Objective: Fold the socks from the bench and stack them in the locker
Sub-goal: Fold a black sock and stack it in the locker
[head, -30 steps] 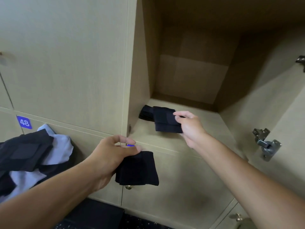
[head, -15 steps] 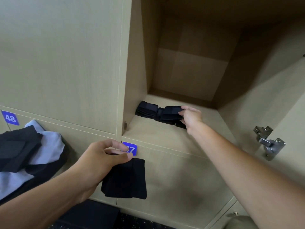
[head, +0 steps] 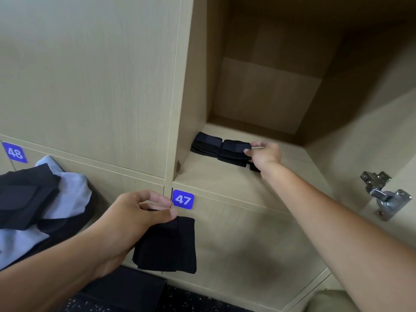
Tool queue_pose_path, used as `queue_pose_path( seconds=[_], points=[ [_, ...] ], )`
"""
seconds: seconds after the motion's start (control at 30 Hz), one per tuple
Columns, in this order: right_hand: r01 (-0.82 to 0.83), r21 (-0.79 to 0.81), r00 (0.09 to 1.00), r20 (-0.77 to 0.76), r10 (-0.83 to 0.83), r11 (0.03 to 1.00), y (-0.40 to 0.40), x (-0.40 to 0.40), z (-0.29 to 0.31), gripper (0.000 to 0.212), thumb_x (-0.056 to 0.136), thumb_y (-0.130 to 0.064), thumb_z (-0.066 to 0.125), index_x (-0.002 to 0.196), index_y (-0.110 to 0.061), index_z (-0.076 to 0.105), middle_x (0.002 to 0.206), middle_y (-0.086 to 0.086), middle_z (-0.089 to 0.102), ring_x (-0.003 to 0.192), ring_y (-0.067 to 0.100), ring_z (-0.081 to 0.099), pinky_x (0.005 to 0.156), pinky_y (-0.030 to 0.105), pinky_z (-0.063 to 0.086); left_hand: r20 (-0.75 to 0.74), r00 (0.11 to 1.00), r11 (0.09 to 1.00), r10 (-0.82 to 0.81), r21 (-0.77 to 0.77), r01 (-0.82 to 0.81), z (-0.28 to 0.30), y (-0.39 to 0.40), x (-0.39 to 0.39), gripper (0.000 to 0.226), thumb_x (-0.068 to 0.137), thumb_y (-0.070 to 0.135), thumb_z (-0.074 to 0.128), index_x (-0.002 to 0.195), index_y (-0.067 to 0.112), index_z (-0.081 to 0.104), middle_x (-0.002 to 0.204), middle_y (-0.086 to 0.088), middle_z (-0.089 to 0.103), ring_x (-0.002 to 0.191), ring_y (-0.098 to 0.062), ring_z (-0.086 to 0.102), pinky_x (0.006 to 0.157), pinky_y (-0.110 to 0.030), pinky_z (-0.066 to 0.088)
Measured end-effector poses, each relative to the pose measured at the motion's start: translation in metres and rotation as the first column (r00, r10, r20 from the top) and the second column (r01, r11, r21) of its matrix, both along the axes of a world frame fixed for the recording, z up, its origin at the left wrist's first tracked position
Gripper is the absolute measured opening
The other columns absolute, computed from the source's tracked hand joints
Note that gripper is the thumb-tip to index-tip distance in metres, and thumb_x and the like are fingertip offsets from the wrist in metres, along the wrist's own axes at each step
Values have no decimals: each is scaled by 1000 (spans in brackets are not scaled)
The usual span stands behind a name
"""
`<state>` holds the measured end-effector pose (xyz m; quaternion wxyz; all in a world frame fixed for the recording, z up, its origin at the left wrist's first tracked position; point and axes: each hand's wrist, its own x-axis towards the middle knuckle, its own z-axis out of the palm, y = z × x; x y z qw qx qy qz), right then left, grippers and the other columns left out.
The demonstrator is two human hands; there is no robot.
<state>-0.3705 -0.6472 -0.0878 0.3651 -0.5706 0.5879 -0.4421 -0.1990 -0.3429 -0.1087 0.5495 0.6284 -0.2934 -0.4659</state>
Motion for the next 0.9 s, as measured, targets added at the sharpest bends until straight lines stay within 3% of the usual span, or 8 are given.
queue_pose_path(
  seconds=[0.1, 0.2, 0.37, 0.5, 0.63, 0.77, 0.83, 0.9],
  points=[
    [-19, -81, 990, -141, 7, 996, 6, 0, 2, 22, 84, -10, 80, 104, -12, 72, 96, 4, 68, 91, 21, 64, 80, 23, 46, -11, 1000, 1000, 1, -4, -1, 2, 1, -1, 19, 80, 9, 83, 97, 9, 75, 91, -16, 77, 76, -24, 74, 73, -34, 55],
    [-51, -109, 962, -271, 20, 993, 8, -2, 1, 16, 83, -17, 82, 93, -17, 69, 100, 6, 71, 95, 26, 66, 80, 25, 46, -26, 1000, 1000, 5, -10, -5, 5, 1, -2, 20, 81, 9, 83, 99, 8, 75, 88, -13, 77, 73, -20, 73, 72, -31, 54],
    [-84, -219, 929, -370, -4, 972, 20, -6, 6, 22, 91, -24, 73, 111, -15, 73, 116, 5, 71, 112, 26, 64, 97, 31, 49, -83, 996, 999, 11, -29, -14, 12, 4, -2, 20, 84, 9, 80, 102, 6, 72, 86, -13, 75, 72, -19, 72, 63, -26, 54],
    [-182, -264, 922, -380, 72, 947, 47, -8, 14, 7, 93, -24, 68, 89, -23, 73, 95, -7, 71, 92, 18, 65, 80, 27, 45, -137, 989, 997, 48, -56, -56, 16, 4, 1, 20, 87, 10, 78, 105, 5, 71, 81, -10, 74, 67, -16, 71, 55, -23, 54],
    [-478, 7, 828, -332, 453, 879, 101, -2, 34, 24, 97, -39, 65, 88, -18, 73, 89, 3, 78, 61, 13, 63, 63, 27, 47, -178, 981, 989, 81, -108, -101, 18, 2, 3, 23, 88, 11, 77, 109, 7, 70, 83, -8, 74, 69, -14, 69, 59, -24, 56],
    [-702, 375, 575, -204, 792, 606, 166, 6, 49, 46, 96, -50, 60, 111, -7, 70, 95, 7, 78, 73, 14, 71, 65, 25, 52, -192, 976, 977, 100, -169, -133, 20, -1, 3, 27, 87, 14, 78, 113, 10, 69, 84, -8, 75, 72, -16, 70, 61, -26, 56],
    [-753, 417, 511, -117, 852, 509, 188, 9, 46, 43, 95, -44, 64, 115, -6, 69, 92, 4, 77, 75, 11, 70, 68, 23, 55, -188, 978, 972, 96, -193, -132, 22, -2, 1, 27, 88, 16, 77, 113, 12, 69, 86, -9, 75, 72, -17, 71, 61, -26, 56],
    [-776, 365, 547, -19, 837, 515, 198, 11, 42, 34, 94, -26, 71, 118, -3, 66, 89, 3, 76, 71, 8, 69, 60, 18, 53, -187, 980, 972, 75, -205, -114, 23, -2, -1, 23, 92, 19, 73, 114, 14, 68, 91, -12, 75, 73, -19, 70, 63, -29, 56]
  ],
)
